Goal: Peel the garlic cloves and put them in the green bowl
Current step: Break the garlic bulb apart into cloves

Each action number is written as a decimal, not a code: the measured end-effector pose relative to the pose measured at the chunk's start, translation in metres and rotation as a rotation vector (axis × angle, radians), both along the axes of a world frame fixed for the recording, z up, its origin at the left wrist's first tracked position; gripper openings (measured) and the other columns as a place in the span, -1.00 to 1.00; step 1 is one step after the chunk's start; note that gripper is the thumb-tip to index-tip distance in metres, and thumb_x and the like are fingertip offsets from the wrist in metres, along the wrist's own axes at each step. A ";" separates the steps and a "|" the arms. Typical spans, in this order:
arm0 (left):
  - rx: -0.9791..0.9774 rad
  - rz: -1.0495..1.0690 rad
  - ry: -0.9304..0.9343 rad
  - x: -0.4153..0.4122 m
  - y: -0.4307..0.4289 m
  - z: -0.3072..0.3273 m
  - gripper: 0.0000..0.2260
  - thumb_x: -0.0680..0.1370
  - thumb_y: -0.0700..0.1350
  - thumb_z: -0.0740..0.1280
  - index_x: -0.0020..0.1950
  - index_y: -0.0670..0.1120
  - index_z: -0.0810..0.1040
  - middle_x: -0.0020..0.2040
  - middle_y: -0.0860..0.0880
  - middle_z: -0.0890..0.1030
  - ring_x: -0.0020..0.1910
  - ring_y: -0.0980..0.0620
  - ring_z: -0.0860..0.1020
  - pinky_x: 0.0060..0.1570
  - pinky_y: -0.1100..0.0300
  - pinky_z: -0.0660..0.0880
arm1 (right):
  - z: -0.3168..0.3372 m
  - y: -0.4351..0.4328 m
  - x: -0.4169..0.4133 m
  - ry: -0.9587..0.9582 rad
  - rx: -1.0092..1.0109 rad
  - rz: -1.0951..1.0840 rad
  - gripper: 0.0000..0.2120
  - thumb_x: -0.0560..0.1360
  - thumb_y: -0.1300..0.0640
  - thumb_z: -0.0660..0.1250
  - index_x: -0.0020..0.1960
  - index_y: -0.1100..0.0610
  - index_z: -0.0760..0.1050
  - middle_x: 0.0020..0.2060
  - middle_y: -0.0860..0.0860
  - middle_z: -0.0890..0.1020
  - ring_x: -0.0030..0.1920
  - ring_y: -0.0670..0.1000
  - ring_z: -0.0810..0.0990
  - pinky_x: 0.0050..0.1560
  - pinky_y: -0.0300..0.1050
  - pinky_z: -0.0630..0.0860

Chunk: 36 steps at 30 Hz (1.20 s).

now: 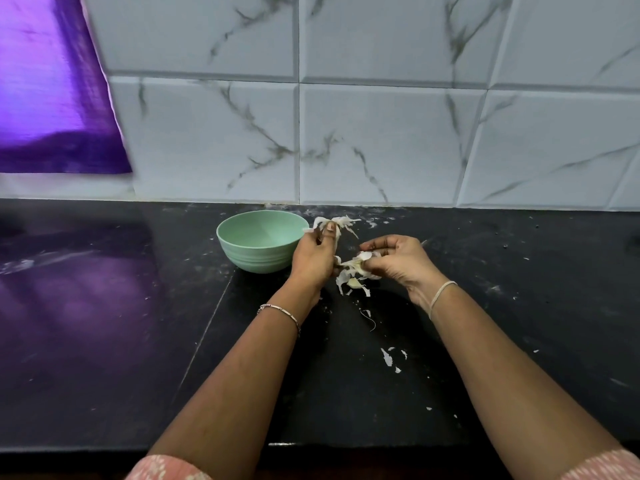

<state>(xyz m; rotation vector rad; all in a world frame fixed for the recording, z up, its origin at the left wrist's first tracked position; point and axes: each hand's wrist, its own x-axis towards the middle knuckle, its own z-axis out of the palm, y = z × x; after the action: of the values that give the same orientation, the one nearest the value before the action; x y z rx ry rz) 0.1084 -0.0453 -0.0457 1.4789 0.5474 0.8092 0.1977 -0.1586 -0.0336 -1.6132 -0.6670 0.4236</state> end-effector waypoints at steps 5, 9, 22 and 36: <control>-0.026 -0.084 -0.068 0.001 -0.001 0.002 -0.78 0.68 -0.04 0.15 0.06 -0.16 0.49 -0.18 -0.04 0.57 -0.32 0.08 0.48 -0.32 0.25 0.43 | 0.000 0.001 0.001 -0.013 0.027 0.041 -0.90 0.44 0.39 0.42 -0.04 0.30 0.61 -0.26 0.11 0.66 -0.35 -0.10 0.63 -0.32 -0.28 0.56; -0.062 -0.092 -0.078 0.000 -0.003 0.003 -0.87 0.65 -0.11 0.23 0.02 -0.17 0.45 -0.20 -0.02 0.59 -0.35 0.12 0.47 -0.33 0.29 0.42 | -0.002 0.002 0.004 -0.012 0.055 0.014 -0.88 0.49 0.43 0.35 0.00 0.30 0.58 -0.23 0.13 0.64 -0.28 -0.02 0.62 -0.29 -0.25 0.58; -0.057 -0.094 -0.055 -0.005 -0.006 0.005 -0.88 0.62 -0.16 0.30 0.09 -0.19 0.53 -0.18 -0.09 0.58 -0.36 0.11 0.44 -0.35 0.32 0.39 | 0.006 -0.016 0.034 -0.265 0.004 -0.256 -0.81 0.45 0.37 0.40 -0.07 0.10 0.60 -0.25 0.00 0.64 -0.26 -0.06 0.57 -0.14 -0.14 0.56; -0.074 -0.120 -0.099 -0.008 -0.009 0.013 -0.80 0.60 -0.15 0.32 0.15 -0.24 0.54 -0.19 -0.02 0.61 -0.31 0.10 0.52 -0.31 0.26 0.47 | 0.008 -0.049 0.061 -0.498 -0.520 -0.316 -0.72 0.64 0.06 0.19 0.03 0.18 0.62 0.02 0.19 0.66 0.10 0.21 0.58 -0.02 -0.08 0.42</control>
<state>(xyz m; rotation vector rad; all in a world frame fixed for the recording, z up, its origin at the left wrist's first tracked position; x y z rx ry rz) 0.1001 -0.0541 -0.0326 1.3826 0.4062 0.7559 0.2583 -0.2077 -0.0252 -2.3152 -0.6837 -0.0574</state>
